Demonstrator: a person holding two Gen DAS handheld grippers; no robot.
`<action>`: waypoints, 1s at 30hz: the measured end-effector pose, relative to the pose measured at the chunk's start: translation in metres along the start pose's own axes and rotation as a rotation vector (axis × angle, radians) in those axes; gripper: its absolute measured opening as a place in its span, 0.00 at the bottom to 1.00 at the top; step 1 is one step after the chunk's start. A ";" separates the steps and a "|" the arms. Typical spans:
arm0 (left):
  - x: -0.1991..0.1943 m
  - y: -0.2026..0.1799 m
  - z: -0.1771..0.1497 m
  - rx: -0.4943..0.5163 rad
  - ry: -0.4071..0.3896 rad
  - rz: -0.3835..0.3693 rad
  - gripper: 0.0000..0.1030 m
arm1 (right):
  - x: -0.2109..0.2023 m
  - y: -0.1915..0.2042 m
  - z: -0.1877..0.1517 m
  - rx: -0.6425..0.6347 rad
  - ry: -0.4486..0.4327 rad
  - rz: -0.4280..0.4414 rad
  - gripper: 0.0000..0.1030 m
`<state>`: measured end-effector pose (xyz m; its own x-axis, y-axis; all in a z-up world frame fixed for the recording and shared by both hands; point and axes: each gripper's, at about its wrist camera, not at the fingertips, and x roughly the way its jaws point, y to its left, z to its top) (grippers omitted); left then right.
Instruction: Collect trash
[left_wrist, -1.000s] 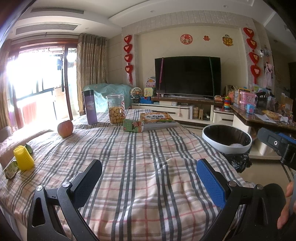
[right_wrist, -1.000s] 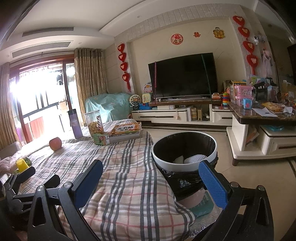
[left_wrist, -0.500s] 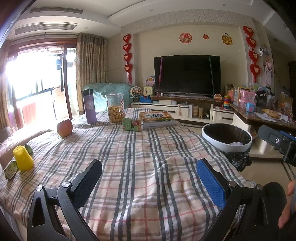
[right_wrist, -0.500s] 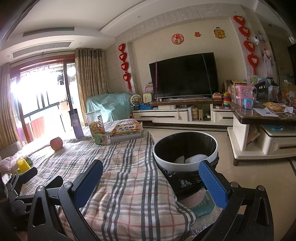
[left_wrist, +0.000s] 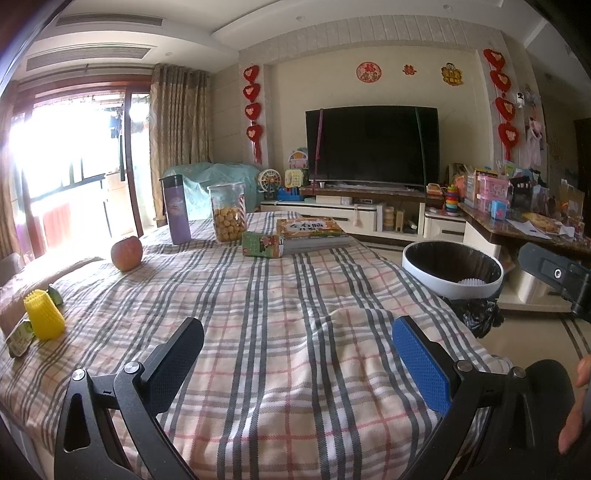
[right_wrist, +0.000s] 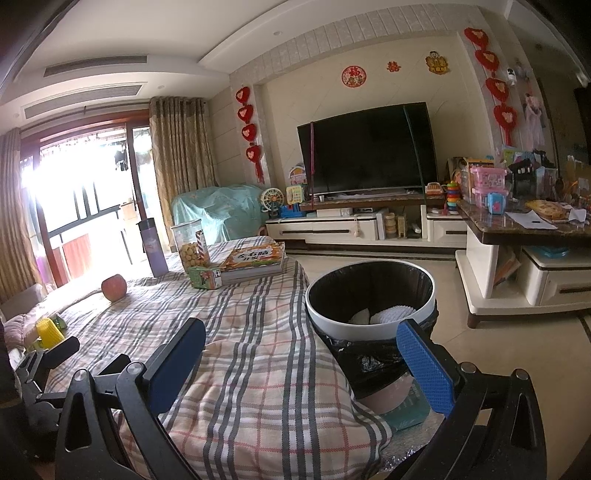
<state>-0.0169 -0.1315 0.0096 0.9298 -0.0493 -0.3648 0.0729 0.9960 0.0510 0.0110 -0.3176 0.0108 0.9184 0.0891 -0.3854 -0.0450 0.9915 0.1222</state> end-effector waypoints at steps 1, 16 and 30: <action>0.000 0.000 0.000 0.001 0.000 0.001 1.00 | 0.000 0.001 0.000 0.000 0.000 0.000 1.00; 0.006 0.003 -0.002 -0.002 0.012 -0.010 1.00 | 0.002 0.006 -0.001 0.002 0.007 0.004 1.00; 0.004 0.011 0.005 -0.016 0.001 -0.059 1.00 | 0.012 0.000 0.003 0.016 0.028 0.009 1.00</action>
<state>-0.0101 -0.1206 0.0136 0.9238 -0.1076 -0.3675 0.1213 0.9925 0.0143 0.0229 -0.3168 0.0088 0.9065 0.1013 -0.4100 -0.0470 0.9890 0.1404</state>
